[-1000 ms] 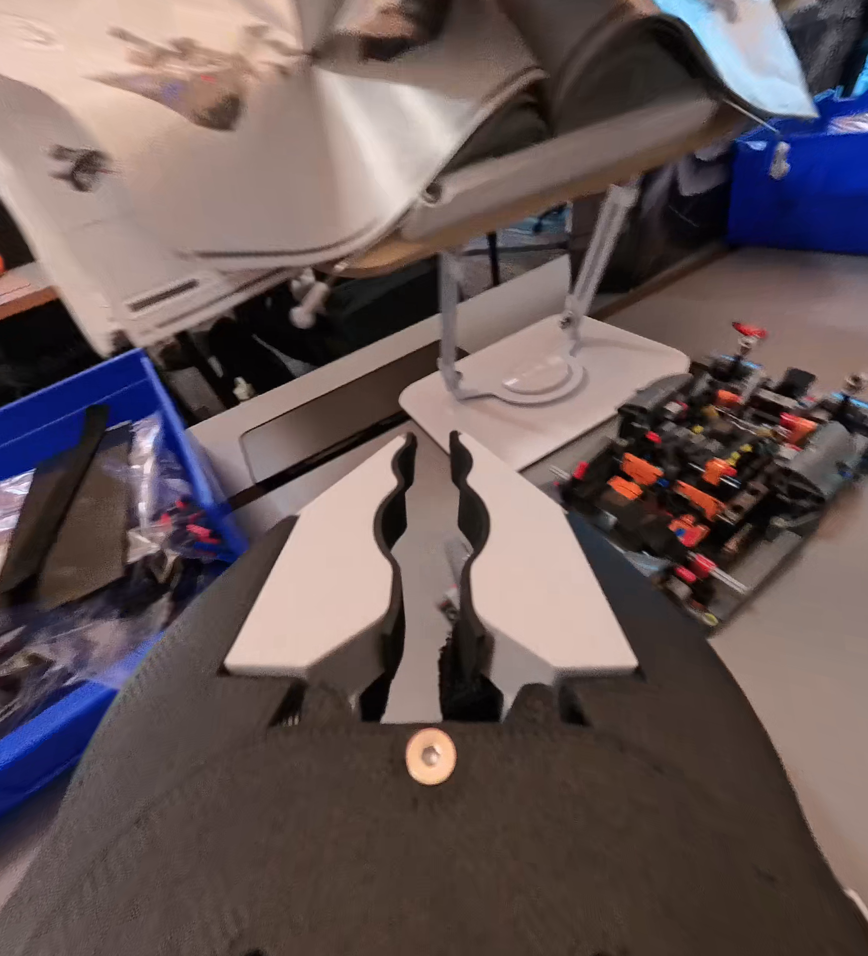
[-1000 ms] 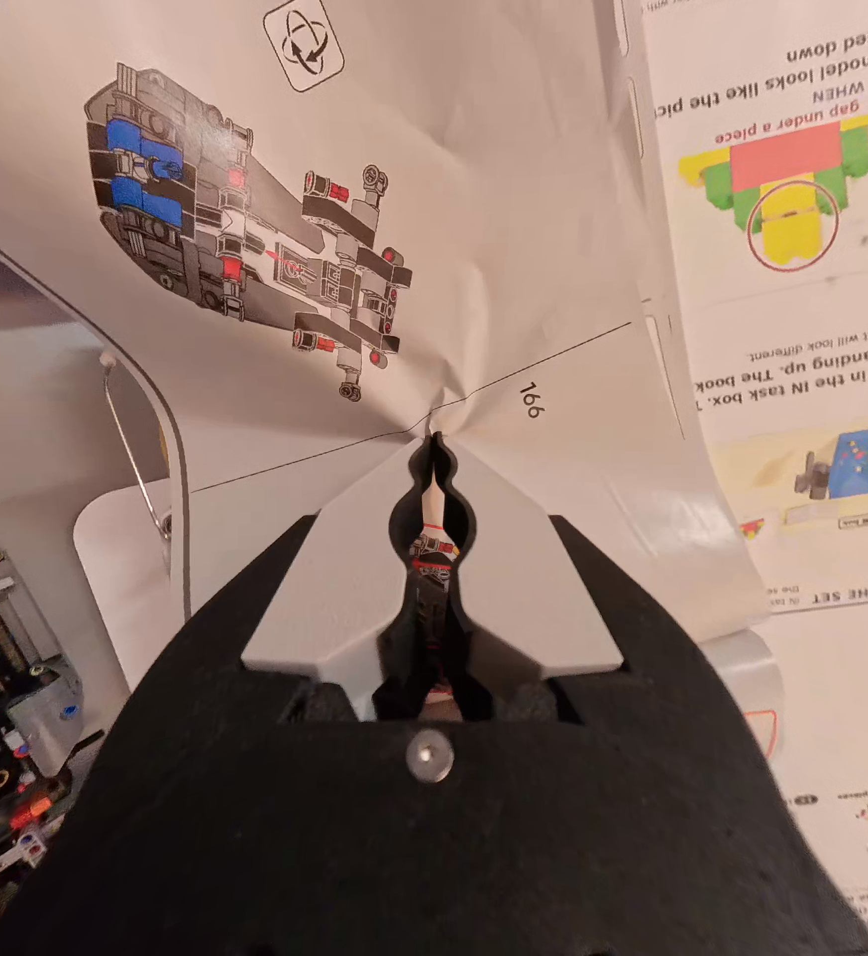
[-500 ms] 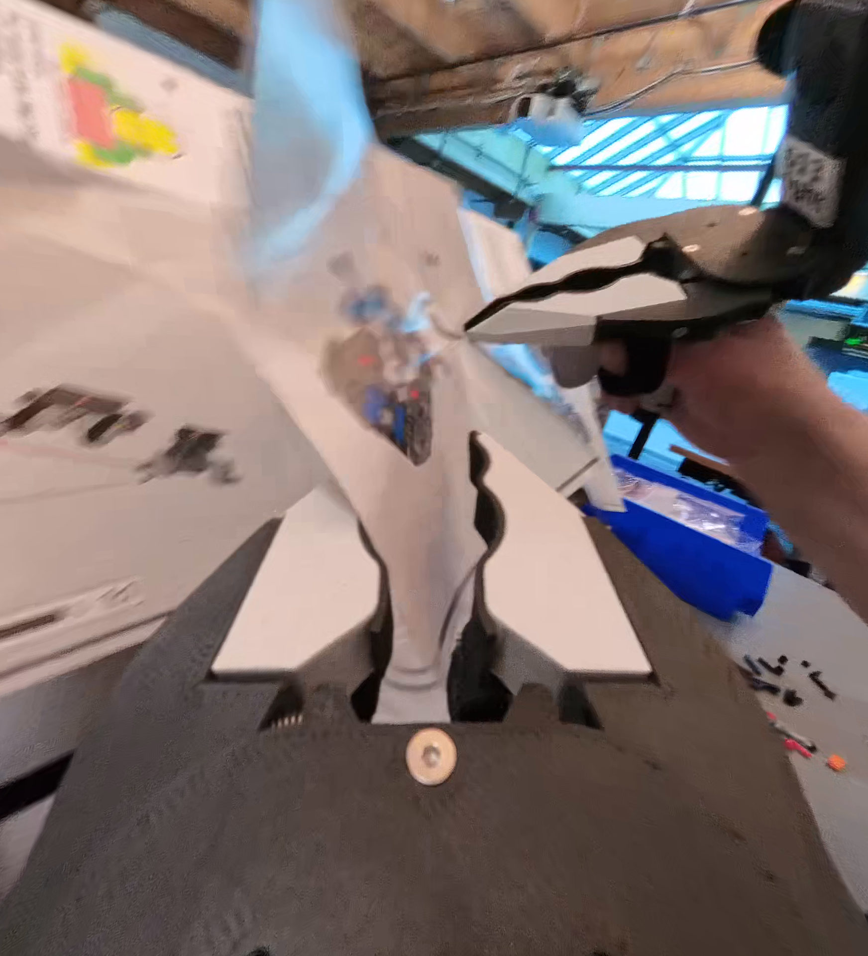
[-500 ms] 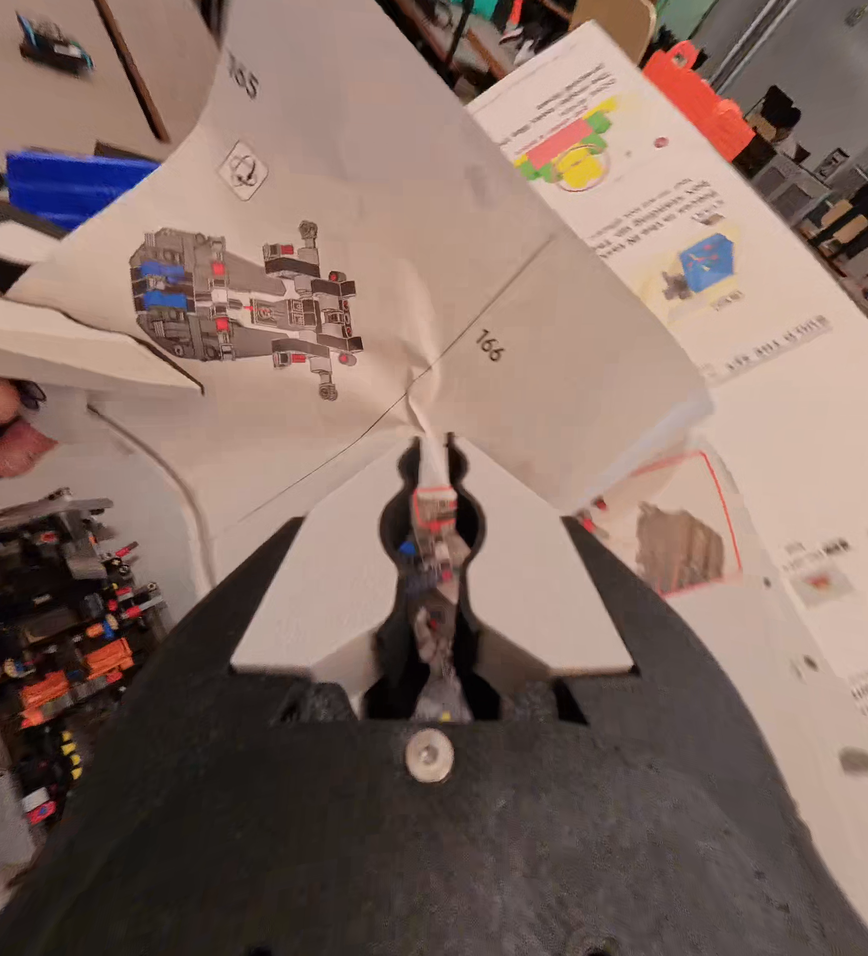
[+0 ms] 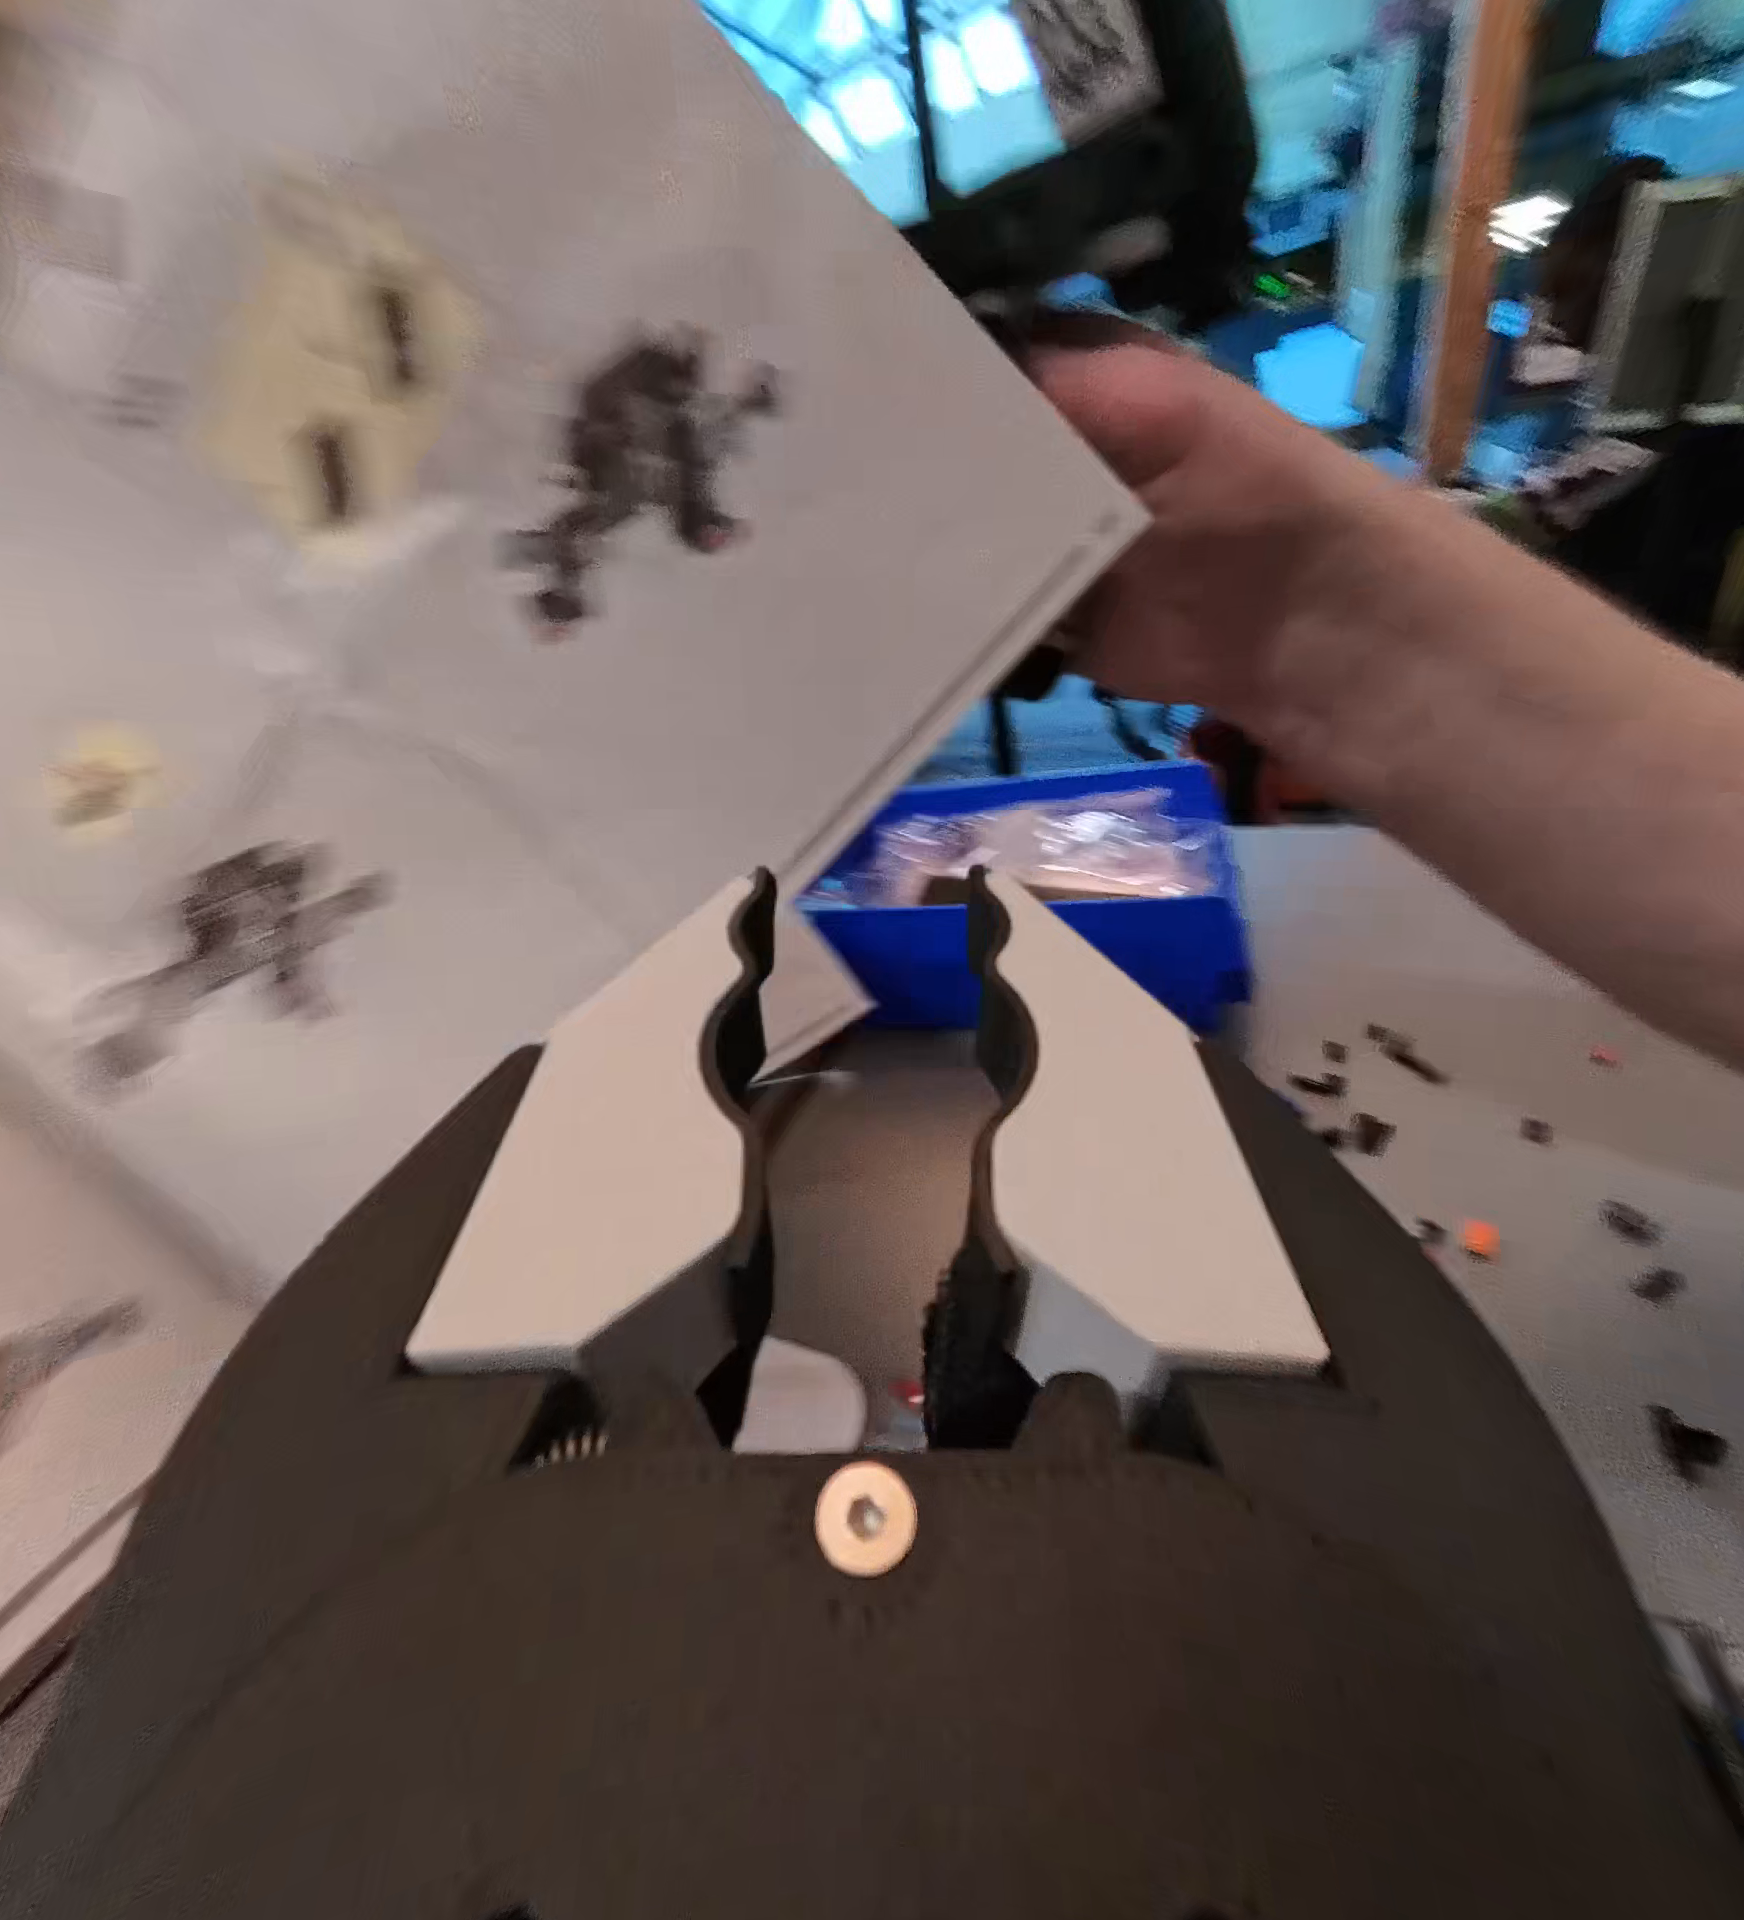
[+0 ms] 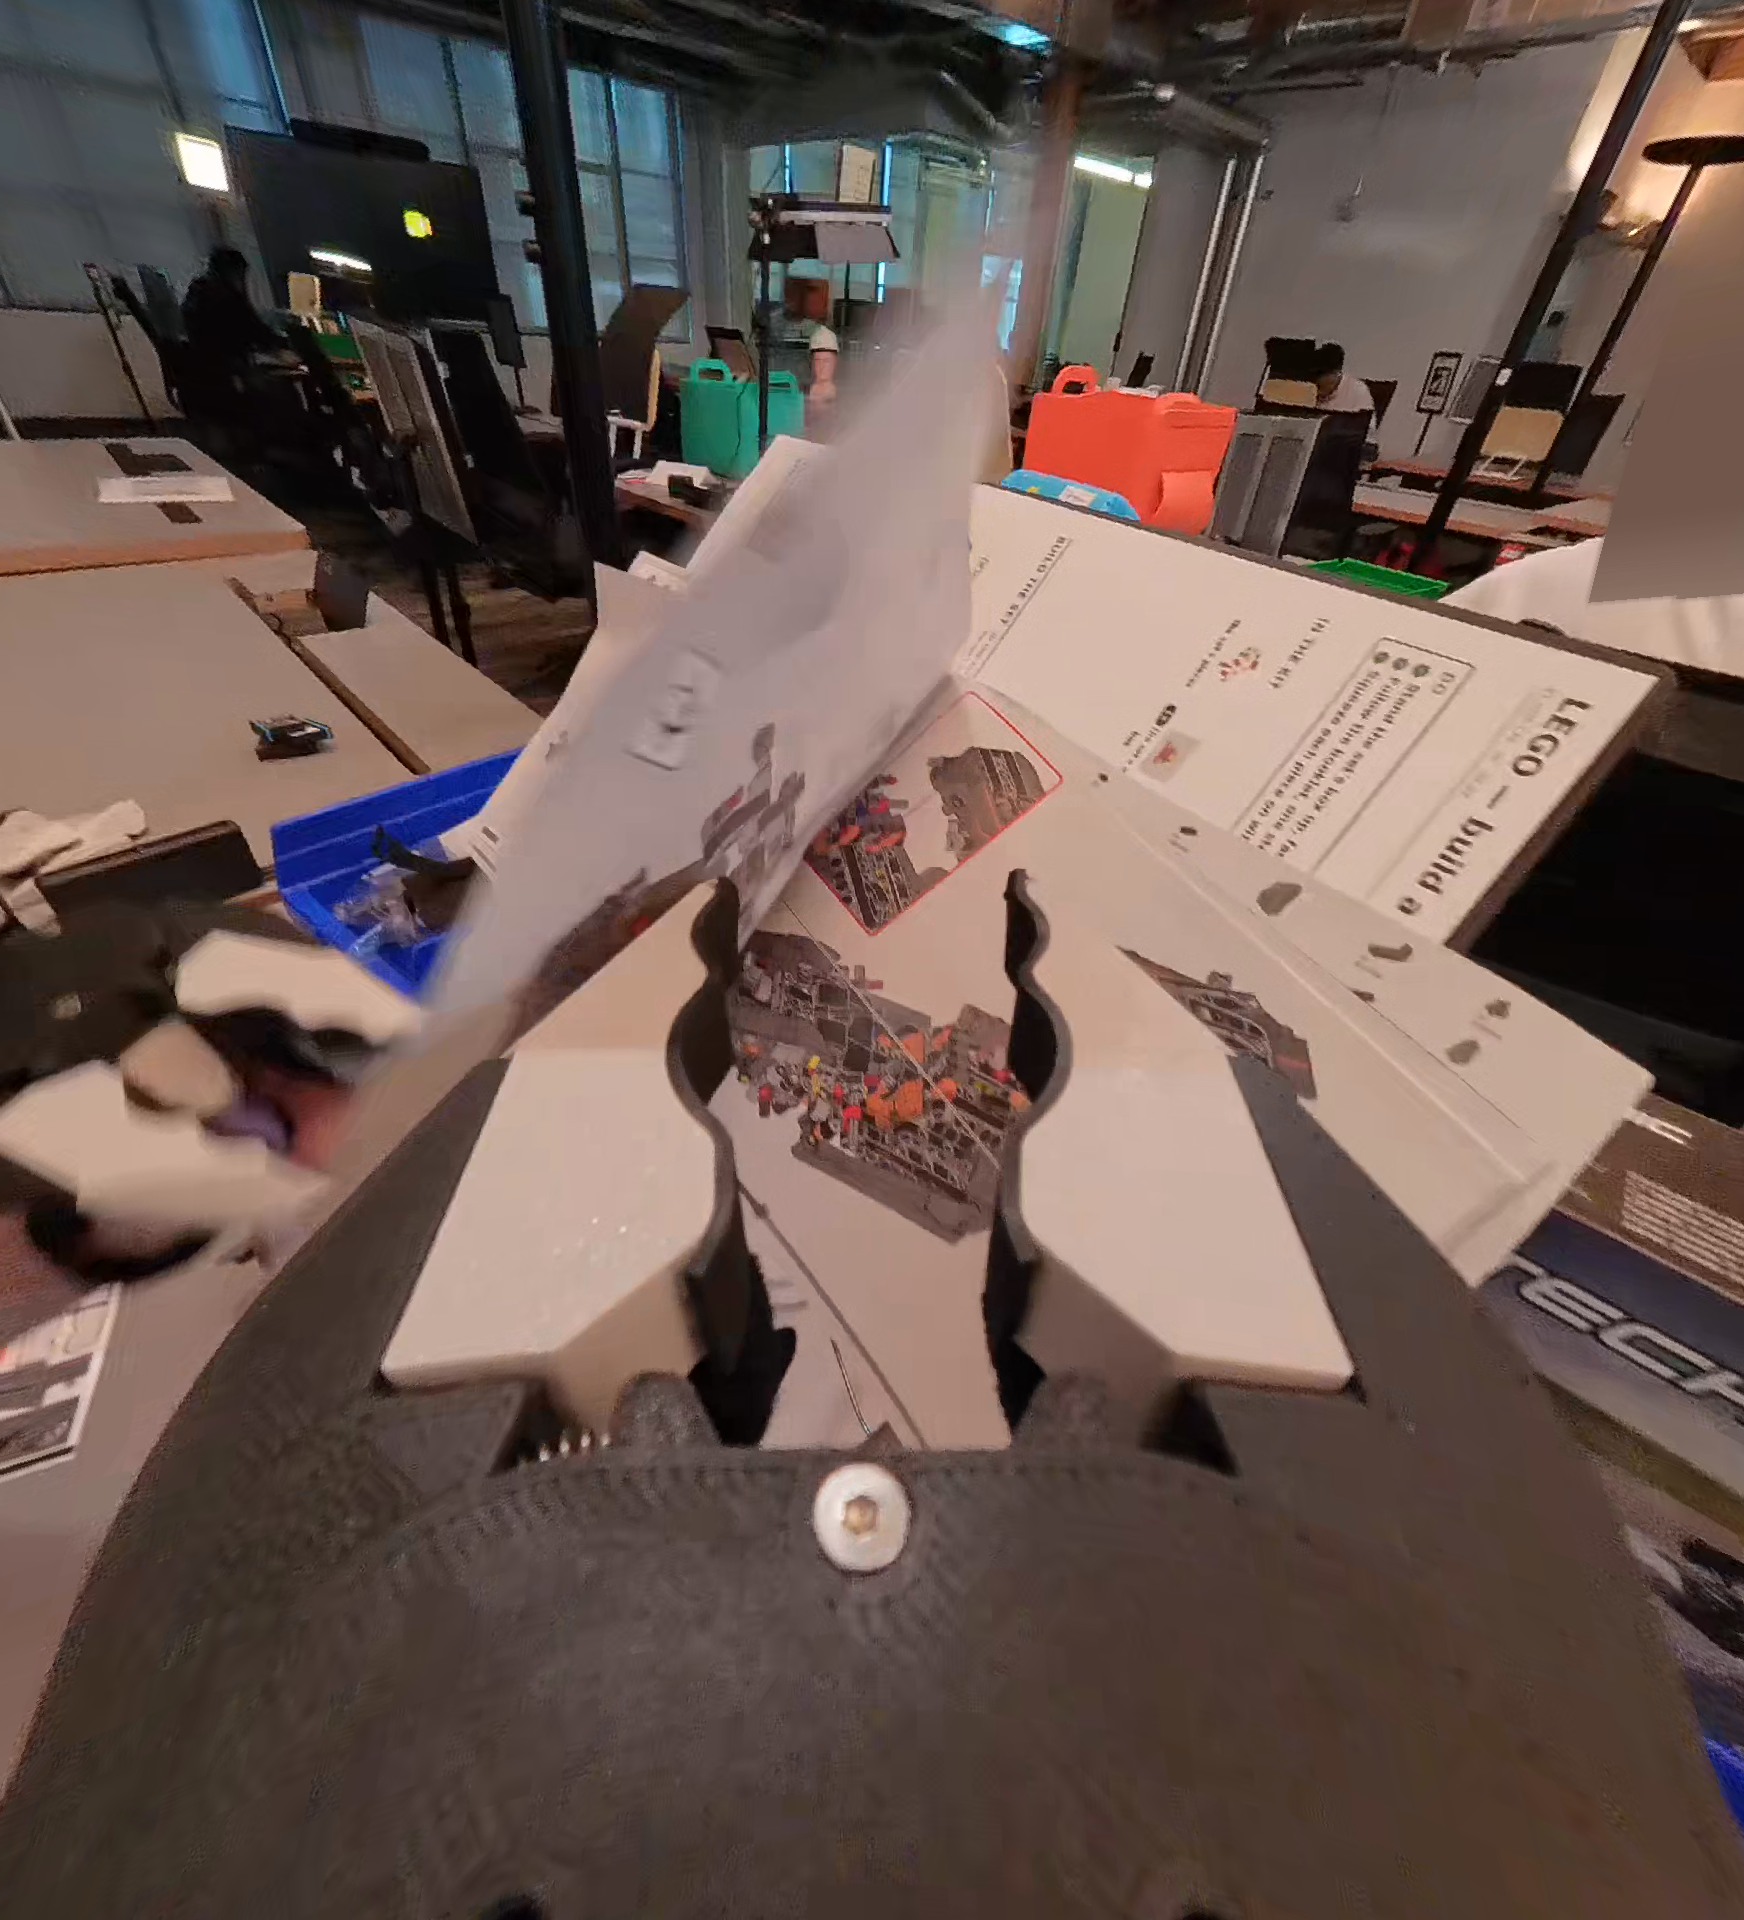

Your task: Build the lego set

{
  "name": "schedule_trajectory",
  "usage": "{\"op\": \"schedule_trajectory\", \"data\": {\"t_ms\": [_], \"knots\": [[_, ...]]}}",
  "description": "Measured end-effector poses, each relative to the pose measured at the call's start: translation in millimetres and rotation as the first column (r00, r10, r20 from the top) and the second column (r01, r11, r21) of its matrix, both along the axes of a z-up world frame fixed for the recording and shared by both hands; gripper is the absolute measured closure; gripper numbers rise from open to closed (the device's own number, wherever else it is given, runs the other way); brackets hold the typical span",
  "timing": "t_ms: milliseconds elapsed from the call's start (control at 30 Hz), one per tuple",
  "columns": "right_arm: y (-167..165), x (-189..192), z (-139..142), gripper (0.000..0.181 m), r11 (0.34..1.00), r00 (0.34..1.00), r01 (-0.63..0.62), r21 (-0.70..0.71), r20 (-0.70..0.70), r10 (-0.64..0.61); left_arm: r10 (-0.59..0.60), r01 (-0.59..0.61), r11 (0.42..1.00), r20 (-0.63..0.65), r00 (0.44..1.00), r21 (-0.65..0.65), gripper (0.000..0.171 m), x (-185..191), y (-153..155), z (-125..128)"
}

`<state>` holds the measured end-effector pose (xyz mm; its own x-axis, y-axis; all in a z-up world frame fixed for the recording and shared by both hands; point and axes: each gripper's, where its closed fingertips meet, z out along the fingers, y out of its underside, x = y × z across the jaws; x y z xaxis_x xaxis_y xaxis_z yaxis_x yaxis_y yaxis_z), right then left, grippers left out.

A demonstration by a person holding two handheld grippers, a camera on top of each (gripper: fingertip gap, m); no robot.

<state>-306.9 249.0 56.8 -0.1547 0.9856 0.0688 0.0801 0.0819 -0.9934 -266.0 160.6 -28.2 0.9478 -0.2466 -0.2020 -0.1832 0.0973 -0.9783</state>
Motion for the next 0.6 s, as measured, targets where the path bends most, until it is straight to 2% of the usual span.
{"op": "schedule_trajectory", "data": {"t_ms": [67,100,167,200,267,333,400,467,533,600], "knots": [[2,8,-9,0.131,1.0,1.0,0.002,0.022,0.017,-0.002,0.219,-0.221,0.971,0.033,0.975,0.096,0.134,-55,-31,4],[3,9,-16,0.128,1.0,0.999,-0.001,0.025,0.039,0.0,0.351,-0.352,0.931,0.035,0.936,0.095,0.131,-90,-48,-1],[0,8,-31,0.124,0.999,0.996,-0.036,0.003,0.081,0.036,0.593,-0.591,0.804,-0.004,0.805,0.068,0.123,-159,-83,-15],[0,6,-38,0.124,0.999,0.995,-0.044,-0.007,0.094,0.045,0.66,-0.661,0.749,0.023,0.751,0.047,0.12,-186,-100,-19],[2,4,-51,0.123,0.998,0.991,-0.05,-0.026,0.122,0.053,0.706,-0.707,0.707,0.108,0.7,-0.032,0.111,-219,-117,-30],[5,4,-56,0.126,0.996,0.991,-0.057,-0.069,0.118,0.065,0.727,-0.71,0.686,0.183,0.661,-0.158,0.1,-240,-118,-48],[9,6,-62,0.126,0.994,0.991,-0.054,-0.093,0.118,0.065,0.67,-0.616,0.741,0.23,0.706,-0.266,0.099,-233,-101,-67],[12,8,-68,0.126,0.994,0.99,-0.051,-0.097,0.129,0.064,0.67,-0.614,0.737,0.184,0.719,-0.282,0.103,-225,-87,-76],[14,11,-73,0.126,0.994,0.988,-0.053,-0.099,0.14,0.067,0.672,-0.625,0.733,0.144,0.727,-0.269,0.104,-216,-75,-76],[19,12,-77,0.126,0.994,0.987,-0.045,-0.097,0.152,0.059,0.643,-0.594,0.76,0.17,0.747,-0.265,0.106,-202,-59,-71]]}}
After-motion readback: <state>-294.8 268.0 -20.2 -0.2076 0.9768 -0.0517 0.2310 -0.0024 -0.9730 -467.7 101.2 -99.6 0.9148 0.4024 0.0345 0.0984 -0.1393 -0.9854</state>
